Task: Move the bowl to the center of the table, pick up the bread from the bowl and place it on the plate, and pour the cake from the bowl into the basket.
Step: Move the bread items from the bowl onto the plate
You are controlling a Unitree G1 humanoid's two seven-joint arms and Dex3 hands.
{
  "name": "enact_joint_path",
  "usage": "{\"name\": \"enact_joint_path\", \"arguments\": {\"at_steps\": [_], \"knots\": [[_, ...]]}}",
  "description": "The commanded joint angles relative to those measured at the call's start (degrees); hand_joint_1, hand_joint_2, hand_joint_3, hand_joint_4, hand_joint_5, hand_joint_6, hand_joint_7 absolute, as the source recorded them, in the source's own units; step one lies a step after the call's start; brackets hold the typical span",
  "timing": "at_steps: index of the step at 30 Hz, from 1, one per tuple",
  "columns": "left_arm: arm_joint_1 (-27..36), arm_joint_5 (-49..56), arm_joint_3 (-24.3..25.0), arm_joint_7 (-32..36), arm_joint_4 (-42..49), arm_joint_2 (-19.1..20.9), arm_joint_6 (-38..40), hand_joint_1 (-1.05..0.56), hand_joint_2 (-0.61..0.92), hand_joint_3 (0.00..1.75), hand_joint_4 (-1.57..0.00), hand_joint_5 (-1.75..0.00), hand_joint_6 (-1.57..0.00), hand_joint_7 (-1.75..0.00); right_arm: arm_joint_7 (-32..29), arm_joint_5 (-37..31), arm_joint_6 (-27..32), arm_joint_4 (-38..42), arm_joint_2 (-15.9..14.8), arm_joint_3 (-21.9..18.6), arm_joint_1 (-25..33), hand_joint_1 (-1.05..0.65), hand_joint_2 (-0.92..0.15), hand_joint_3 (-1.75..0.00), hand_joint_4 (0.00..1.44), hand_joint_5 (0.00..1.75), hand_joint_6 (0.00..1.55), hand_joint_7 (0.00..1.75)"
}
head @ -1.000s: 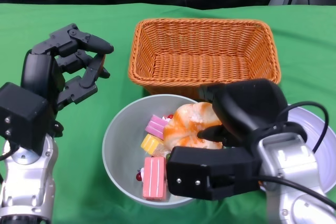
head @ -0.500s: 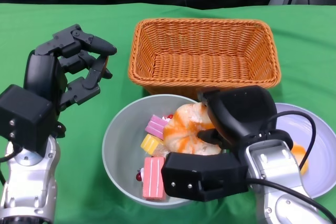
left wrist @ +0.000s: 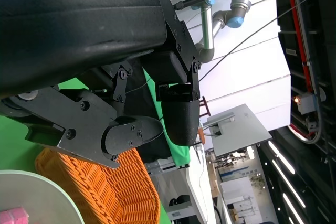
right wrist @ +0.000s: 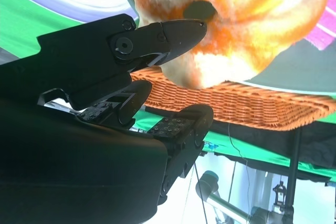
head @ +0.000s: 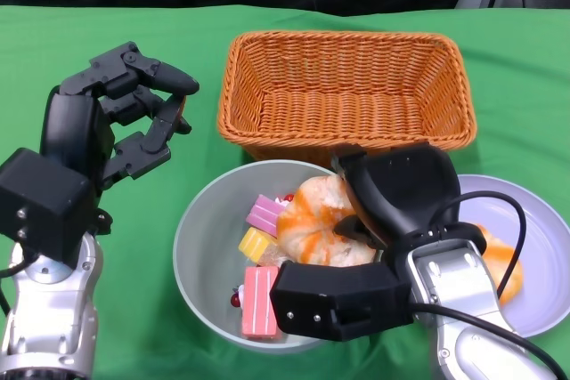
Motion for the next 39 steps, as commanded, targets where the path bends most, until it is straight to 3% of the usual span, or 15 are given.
{"name": "enact_joint_path", "arguments": {"at_steps": [1,39], "knots": [[0.7,0.7,-0.1,0.7,-0.7,0.6,-1.0,-0.1,0.74,0.66,-0.77,-1.42,-0.83,-1.08,-1.1,-0.4,0.1,0.6,-0.7,0.3,-1.0,-0.87,-0.92,-0.14,0.7,0.09,0.51,0.01],[1.9,-0.3,-0.2,-0.2,-1.0,0.4,-2.8,-0.08,0.75,0.66,-0.79,-1.4,-0.85,-1.04,-4.4,-0.1,1.6,9.1,-0.9,3.5,-3.5,-0.86,-0.92,-0.13,0.69,0.2,0.57,0.01]]}}
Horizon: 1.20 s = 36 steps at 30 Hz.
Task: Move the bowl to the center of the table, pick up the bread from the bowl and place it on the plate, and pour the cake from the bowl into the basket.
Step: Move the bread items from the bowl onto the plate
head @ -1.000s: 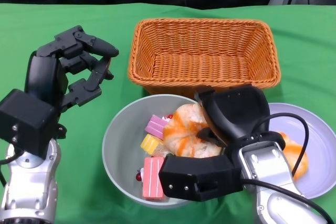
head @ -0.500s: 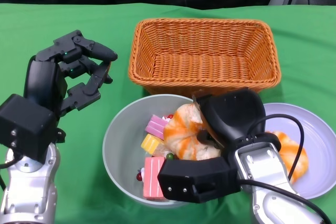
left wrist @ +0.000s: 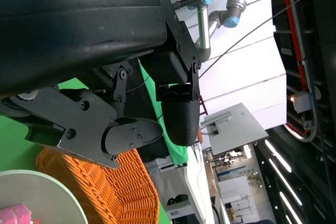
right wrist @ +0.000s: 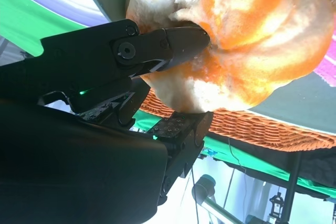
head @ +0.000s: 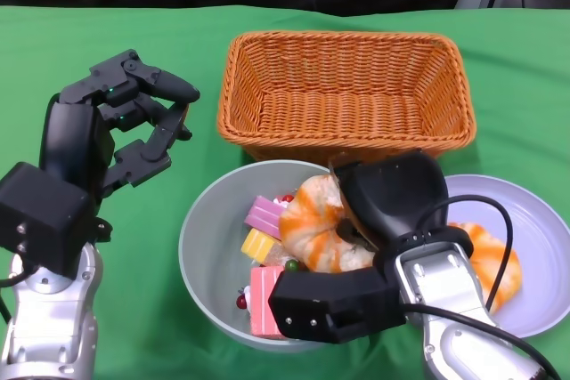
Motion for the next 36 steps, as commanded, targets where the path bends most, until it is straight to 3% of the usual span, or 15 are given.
{"name": "enact_joint_path", "arguments": {"at_steps": [1,5,9,12,20,24,36], "knots": [[0.4,-0.3,0.0,-0.2,-0.3,0.5,-1.0,-0.08,0.75,0.67,-0.79,-1.4,-0.84,-1.04,-1.0,-0.1,0.4,0.9,-0.7,0.3,-0.6,-0.86,-0.92,-0.13,0.69,0.2,0.57,0.01],[0.3,0.3,-0.1,0.1,0.1,0.7,-1.3,-0.08,0.75,0.67,-0.79,-1.4,-0.84,-1.04,-4.5,1.2,-0.9,1.7,-0.9,0.2,-0.9,-0.85,-0.92,-0.13,0.71,0.24,0.59,0.01],[0.3,0.4,-0.1,0.2,0.2,0.6,-1.7,-0.08,0.75,0.67,-0.79,-1.4,-0.85,-1.05,-10.1,4.8,-3.9,2.3,-1.0,-0.7,-0.7,-0.77,-0.92,-0.04,0.67,0.72,0.69,0.03],[0.4,0.8,-0.2,0.4,0.0,0.5,-1.6,-0.08,0.75,0.67,-0.8,-1.39,-0.84,-1.05,-13.5,6.4,-5.1,3.1,-1.0,-0.9,-0.8,-0.73,-0.92,-0.01,0.73,0.84,0.76,0.04],[0.6,0.4,-0.2,0.2,0.0,0.2,-1.6,-0.07,0.75,0.68,-0.79,-1.4,-0.84,-1.05,-17.8,8.6,-7.7,4.2,-1.7,-0.6,-1.3,-0.64,-0.9,0.0,0.8,0.89,0.83,0.05],[0.5,0.0,-0.2,0.0,0.1,0.1,-1.4,-0.06,0.75,0.7,-0.79,-1.4,-0.84,-1.04,-19.2,10.8,-9.8,4.9,-2.1,-1.1,-1.6,-0.45,-0.92,-0.01,0.85,0.95,0.92,0.07],[0.4,1.0,-0.4,0.6,0.8,0.3,-2.2,-0.05,0.73,0.74,-0.8,-1.39,-0.85,-1.04,-23.0,14.6,-14.7,5.7,-3.4,-1.9,-1.7,-0.35,-0.92,-0.02,0.83,0.98,0.98,0.06]]}}
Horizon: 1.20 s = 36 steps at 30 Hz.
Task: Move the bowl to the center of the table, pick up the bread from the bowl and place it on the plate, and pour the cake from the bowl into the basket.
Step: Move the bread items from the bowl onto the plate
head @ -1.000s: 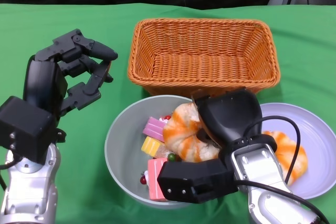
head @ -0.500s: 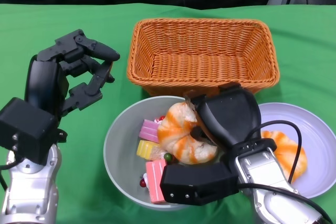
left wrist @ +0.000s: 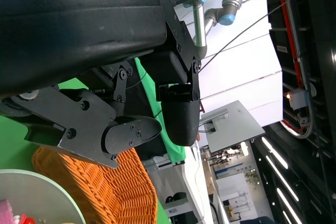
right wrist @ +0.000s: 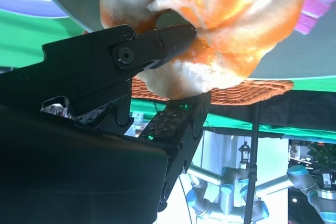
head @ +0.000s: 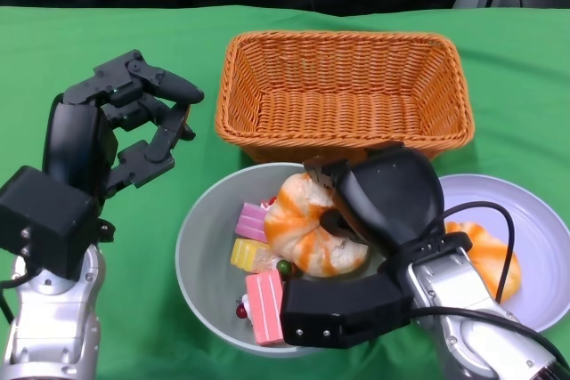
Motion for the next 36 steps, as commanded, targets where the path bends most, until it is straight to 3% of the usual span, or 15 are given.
{"name": "enact_joint_path", "arguments": {"at_steps": [1,10,15,16,17,19,24,30,36], "knots": [[0.4,0.7,0.0,0.7,0.5,0.5,-1.1,-0.05,0.72,0.75,-0.8,-1.39,-0.85,-1.04,-2.3,0.6,-0.9,0.7,-0.8,-0.4,-0.8,-0.35,-0.92,-0.01,0.83,1.01,0.98,0.06],[0.5,1.2,-0.2,0.8,0.6,0.5,-1.3,-0.05,0.7,0.78,-0.8,-1.37,-0.85,-1.02,-8.1,1.5,-3.4,3.4,-0.5,-0.9,-1.5,-0.32,-0.91,0.0,0.74,1.21,1.01,0.05],[0.5,0.8,-0.1,0.5,0.8,0.4,-1.3,-0.05,0.7,0.79,-0.8,-1.37,-0.85,-1.02,-9.2,2.8,-4.2,3.4,-0.2,-1.4,-1.6,-0.32,-0.91,0.0,0.63,1.44,1.01,0.11],[0.4,0.5,-0.1,0.3,1.0,0.4,-1.3,-0.05,0.69,0.79,-0.8,-1.37,-0.85,-1.02,-8.7,3.3,-4.5,2.9,-0.4,-1.5,-1.5,-0.32,-0.91,0.0,0.63,1.45,0.98,0.17],[0.4,0.4,-0.1,0.2,1.1,0.4,-1.4,-0.05,0.69,0.79,-0.8,-1.37,-0.85,-1.02,-8.2,3.7,-4.7,2.5,-0.6,-1.6,-1.5,-0.32,-0.91,0.0,0.6,1.5,0.8,0.56],[0.3,0.1,0.0,0.0,1.3,0.4,-1.4,-0.05,0.69,0.79,-0.8,-1.37,-0.86,-1.01,-7.9,4.1,-5.1,1.7,-0.8,-1.7,-1.4,-0.33,-0.92,-0.03,0.59,1.52,0.62,0.94],[-0.1,-0.1,-0.1,-0.2,2.1,0.7,-1.8,-0.05,0.69,0.79,-0.8,-1.37,-0.86,-1.0,-7.4,5.2,-6.5,-1.0,-1.6,-2.0,-0.7,-0.36,-0.92,-0.07,0.6,1.52,0.6,1.07],[-0.5,-0.6,-0.1,-0.5,3.0,1.0,-2.2,-0.06,0.68,0.79,-0.81,-1.37,-0.86,-1.01,-5.3,5.9,-7.2,-5.4,-2.0,-2.7,0.5,-0.39,-0.92,-0.08,0.63,1.44,0.6,1.05],[-0.4,-0.3,-0.2,-0.3,2.9,1.3,-2.3,-0.06,0.68,0.8,-0.81,-1.37,-0.86,-1.02,-2.5,6.9,-6.9,-9.4,-1.8,-3.4,1.8,-0.37,-0.92,-0.06,0.61,1.5,0.58,1.14]]}}
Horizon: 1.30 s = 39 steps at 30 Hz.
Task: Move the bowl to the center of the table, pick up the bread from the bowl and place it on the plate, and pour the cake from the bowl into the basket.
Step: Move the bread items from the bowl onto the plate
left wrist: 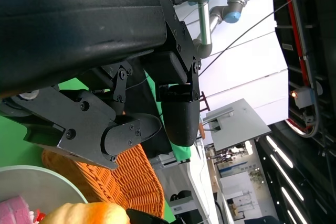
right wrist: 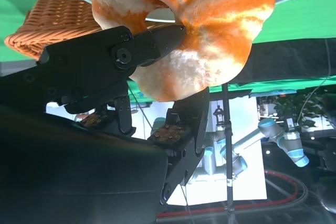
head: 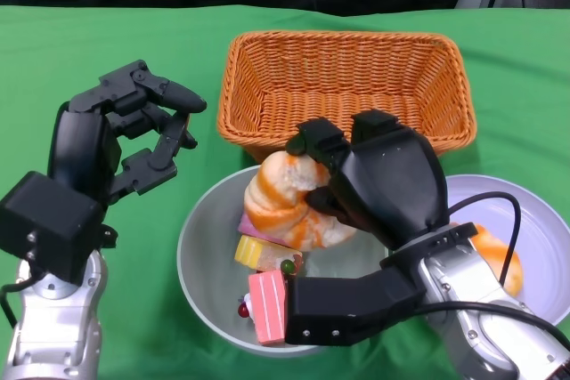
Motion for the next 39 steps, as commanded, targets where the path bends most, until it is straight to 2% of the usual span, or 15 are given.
{"name": "enact_joint_path", "arguments": {"at_steps": [1,4,7,10,12,18,21,25,28,31,34,39], "knots": [[-0.3,-0.2,0.3,-0.2,0.1,1.1,-0.5,-0.07,0.68,0.8,-0.8,-1.37,-0.86,-1.02,1.7,0.8,0.2,-2.9,-0.4,-1.1,1.0,-0.37,-0.92,-0.06,0.61,1.51,0.56,1.17],[-0.3,-0.4,0.4,-0.4,0.1,1.1,-0.3,-0.07,0.68,0.8,-0.8,-1.37,-0.85,-1.02,3.1,1.5,0.3,-5.3,-0.4,-1.7,2.0,-0.37,-0.92,-0.04,0.62,1.5,0.56,1.2],[-0.3,-0.8,0.4,-0.6,-0.1,1.1,-0.1,-0.07,0.69,0.78,-0.8,-1.38,-0.85,-1.02,4.3,2.9,0.2,-8.3,-0.6,-2.9,3.5,-0.35,-0.92,-0.02,0.67,1.42,0.61,1.09],[-0.4,-0.8,0.4,-0.5,0.2,1.1,-0.5,-0.06,0.7,0.77,-0.8,-1.38,-0.85,-1.02,5.3,4.3,-0.1,-11.8,-1.7,-4.8,5.9,-0.33,-0.91,0.0,0.74,1.29,0.71,0.91],[-0.7,-0.7,0.4,-0.4,0.5,1.2,-0.6,-0.06,0.71,0.76,-0.8,-1.38,-0.85,-1.02,5.8,5.6,-0.8,-13.7,-2.5,-6.6,7.3,-0.33,-0.9,0.0,0.76,1.26,0.74,0.87],[-1.1,-1.3,0.6,-0.8,1.3,1.5,-0.6,-0.05,0.7,0.77,-0.81,-1.38,-0.86,-1.02,4.5,7.9,-2.0,-18.0,-3.6,-11.8,10.9,-0.29,-0.86,0.0,0.78,1.35,0.79,0.91],[-1.1,-1.8,0.8,-1.0,1.3,1.4,-0.3,-0.05,0.7,0.77,-0.81,-1.38,-0.86,-1.02,4.7,9.1,-2.6,-20.2,-4.2,-14.7,12.5,-0.28,-0.86,0.0,0.74,1.47,0.75,1.01],[-1.3,-2.0,0.9,-1.4,1.6,1.6,-0.4,-0.06,0.7,0.77,-0.82,-1.39,-0.86,-1.01,6.4,11.7,-2.5,-23.1,-4.9,-18.8,14.6,-0.28,-0.88,-0.01,0.73,1.53,0.73,1.03],[-1.3,-1.9,0.9,-1.5,1.7,1.7,-0.2,-0.07,0.7,0.76,-0.81,-1.39,-0.87,-1.02,7.6,12.2,-1.3,-25.0,-5.0,-21.0,15.9,-0.31,-0.89,-0.01,0.73,1.53,0.74,0.98],[-1.4,-2.0,1.0,-1.6,1.8,1.7,-0.3,-0.06,0.7,0.76,-0.81,-1.39,-0.86,-1.02,8.1,11.8,-1.1,-25.5,-4.7,-21.5,16.2,-0.32,-0.89,-0.01,0.74,1.53,0.76,0.94],[-1.4,-1.8,1.2,-1.7,2.4,1.9,-0.7,-0.07,0.69,0.76,-0.8,-1.39,-0.86,-1.02,12.7,15.9,4.2,-30.2,-3.8,-26.5,19.5,-0.31,-0.9,-0.01,0.73,1.49,0.76,0.89],[-1.8,-1.8,1.6,-2.3,3.4,2.2,-1.3,-0.07,0.69,0.77,-0.8,-1.4,-0.85,-1.02,15.7,19.2,7.7,-31.2,-4.0,-30.7,22.8,-0.32,-0.91,0.0,0.72,1.46,0.8,0.78]]}}
